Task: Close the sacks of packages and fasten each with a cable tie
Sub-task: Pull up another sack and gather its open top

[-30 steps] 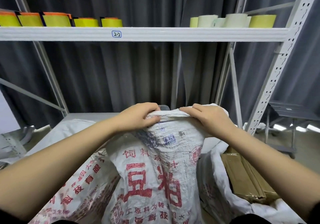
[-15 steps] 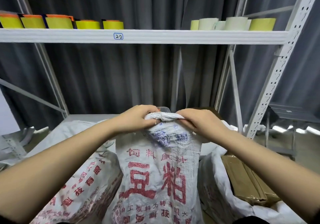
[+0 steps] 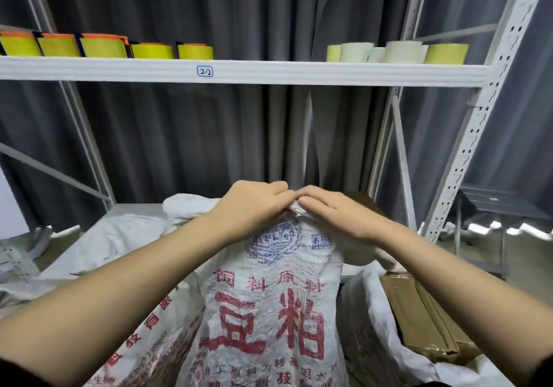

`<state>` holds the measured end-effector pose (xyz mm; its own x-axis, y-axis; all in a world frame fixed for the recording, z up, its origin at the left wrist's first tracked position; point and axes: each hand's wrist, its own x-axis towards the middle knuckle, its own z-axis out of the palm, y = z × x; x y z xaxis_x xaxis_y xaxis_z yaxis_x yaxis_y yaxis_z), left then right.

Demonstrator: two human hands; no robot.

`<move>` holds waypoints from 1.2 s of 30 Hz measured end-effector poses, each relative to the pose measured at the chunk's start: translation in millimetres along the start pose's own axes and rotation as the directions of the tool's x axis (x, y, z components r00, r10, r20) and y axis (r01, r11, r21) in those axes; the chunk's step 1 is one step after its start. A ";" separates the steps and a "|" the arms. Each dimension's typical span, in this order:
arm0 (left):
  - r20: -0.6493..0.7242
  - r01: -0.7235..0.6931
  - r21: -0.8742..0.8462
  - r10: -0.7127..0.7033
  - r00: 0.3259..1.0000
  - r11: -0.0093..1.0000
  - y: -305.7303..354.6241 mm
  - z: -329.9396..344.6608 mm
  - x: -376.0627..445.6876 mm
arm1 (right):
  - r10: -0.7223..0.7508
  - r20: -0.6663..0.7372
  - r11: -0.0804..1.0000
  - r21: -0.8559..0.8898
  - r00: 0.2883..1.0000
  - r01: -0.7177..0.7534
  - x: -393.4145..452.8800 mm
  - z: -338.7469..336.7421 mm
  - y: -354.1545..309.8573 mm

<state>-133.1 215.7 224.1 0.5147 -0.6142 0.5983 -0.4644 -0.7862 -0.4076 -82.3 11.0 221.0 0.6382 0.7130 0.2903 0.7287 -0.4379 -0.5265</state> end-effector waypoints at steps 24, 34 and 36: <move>0.106 -0.037 0.095 0.027 0.994 0.995 -7.4 8.3 -24.0 | -0.009 0.162 0.958 -0.281 0.987 0.055 4.4 14.2 3.0; 0.346 0.043 0.096 -0.074 0.935 0.994 -39.8 -2.4 -49.3 | -0.229 0.088 0.785 -0.573 0.969 0.237 -10.7 13.6 10.2; 0.350 0.027 0.139 -0.075 0.934 0.990 -47.4 -7.5 -45.6 | -0.162 0.112 0.810 -0.552 0.980 0.197 -10.2 9.1 6.6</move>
<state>-139.9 281.5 221.3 0.7678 -0.5382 0.3475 -0.3453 -0.8046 -0.4831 -86.2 5.9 207.3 0.4800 0.8313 0.2801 0.8531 -0.5168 0.0719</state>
